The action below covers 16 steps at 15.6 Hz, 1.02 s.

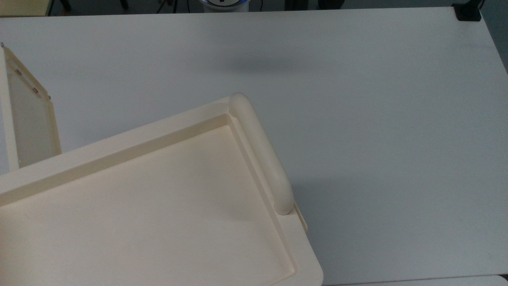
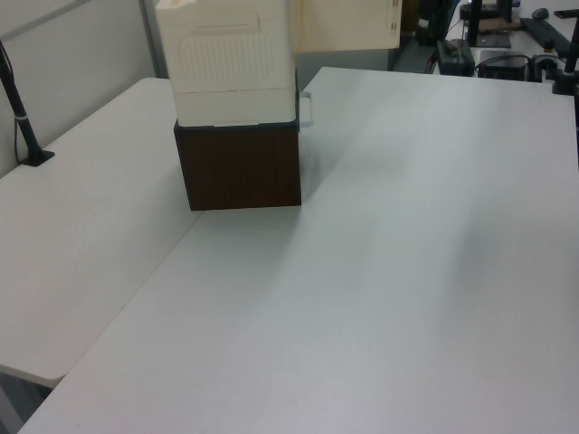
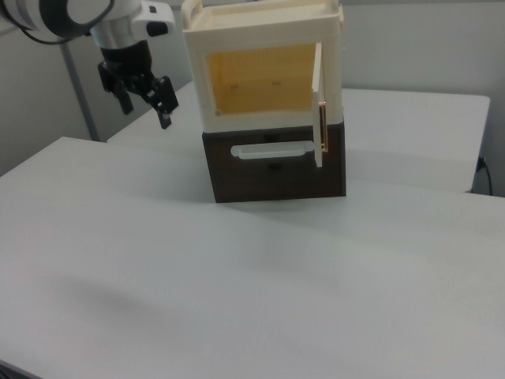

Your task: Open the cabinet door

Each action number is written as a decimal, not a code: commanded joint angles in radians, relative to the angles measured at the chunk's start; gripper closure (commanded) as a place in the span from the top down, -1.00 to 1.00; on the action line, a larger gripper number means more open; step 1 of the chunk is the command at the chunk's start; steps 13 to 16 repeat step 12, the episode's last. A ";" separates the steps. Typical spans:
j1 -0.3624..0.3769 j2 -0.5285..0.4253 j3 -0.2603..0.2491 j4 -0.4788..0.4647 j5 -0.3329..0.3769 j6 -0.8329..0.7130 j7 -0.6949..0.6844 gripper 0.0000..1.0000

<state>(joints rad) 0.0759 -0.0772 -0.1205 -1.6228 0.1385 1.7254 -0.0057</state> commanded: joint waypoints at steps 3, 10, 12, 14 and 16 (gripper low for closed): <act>0.010 0.037 -0.027 0.011 -0.072 -0.017 -0.031 1.00; 0.012 0.037 -0.024 0.008 -0.091 -0.043 -0.019 1.00; 0.012 0.040 -0.021 0.008 -0.111 -0.038 -0.019 1.00; 0.012 0.040 -0.021 0.008 -0.111 -0.038 -0.019 1.00; 0.012 0.040 -0.021 0.008 -0.111 -0.038 -0.019 1.00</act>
